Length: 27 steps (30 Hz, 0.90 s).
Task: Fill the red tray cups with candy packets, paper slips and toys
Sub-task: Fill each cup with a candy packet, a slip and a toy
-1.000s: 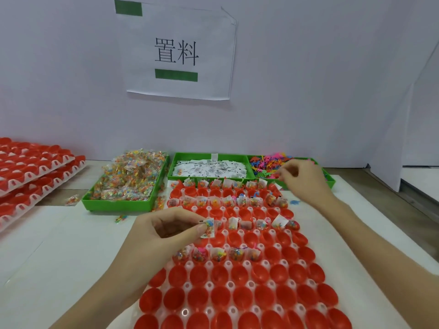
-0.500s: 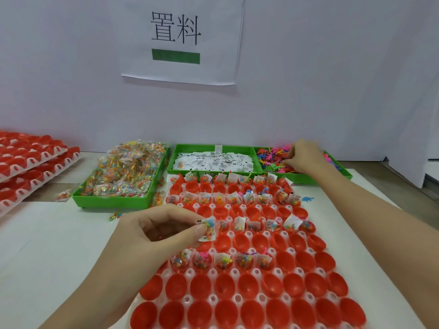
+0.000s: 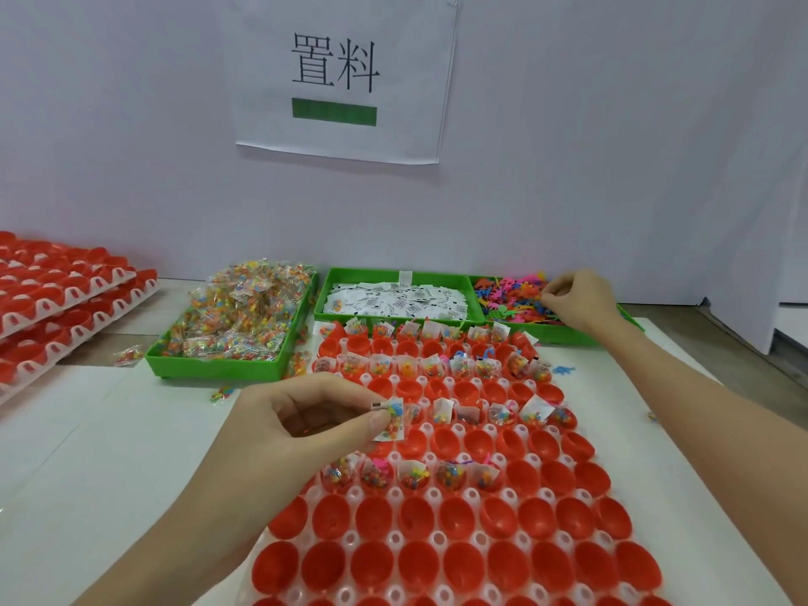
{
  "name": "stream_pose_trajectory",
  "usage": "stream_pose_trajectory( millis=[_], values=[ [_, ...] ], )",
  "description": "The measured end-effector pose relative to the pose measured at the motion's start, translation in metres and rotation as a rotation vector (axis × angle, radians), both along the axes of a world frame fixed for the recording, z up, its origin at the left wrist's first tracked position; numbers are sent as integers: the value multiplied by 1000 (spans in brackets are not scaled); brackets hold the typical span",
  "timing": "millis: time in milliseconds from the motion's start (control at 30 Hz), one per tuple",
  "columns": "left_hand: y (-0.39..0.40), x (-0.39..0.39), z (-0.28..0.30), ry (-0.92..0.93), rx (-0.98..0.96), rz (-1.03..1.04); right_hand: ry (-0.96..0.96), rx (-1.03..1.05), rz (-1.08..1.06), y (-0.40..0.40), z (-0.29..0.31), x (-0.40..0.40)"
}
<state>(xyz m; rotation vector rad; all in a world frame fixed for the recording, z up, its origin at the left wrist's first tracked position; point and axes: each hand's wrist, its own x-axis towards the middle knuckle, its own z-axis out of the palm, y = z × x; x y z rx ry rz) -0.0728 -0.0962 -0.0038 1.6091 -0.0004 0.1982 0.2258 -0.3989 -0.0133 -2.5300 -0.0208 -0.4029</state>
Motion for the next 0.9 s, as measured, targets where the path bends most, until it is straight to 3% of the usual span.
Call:
stream_pose_trajectory(
  millis=[400,533,733,900],
  values=[
    [0,1,-7,12,25,-21,-36,101,49,-14,0,-15],
    [0,2,-8,2,30,-22,-110,230,56,-8,7,-35],
    [1,0,-9,-35,38,-70,-16,472,453,20,26,-131],
    [-10,-4,-10,-166,88,-184,124,388,786,41,33,-224]
  ],
)
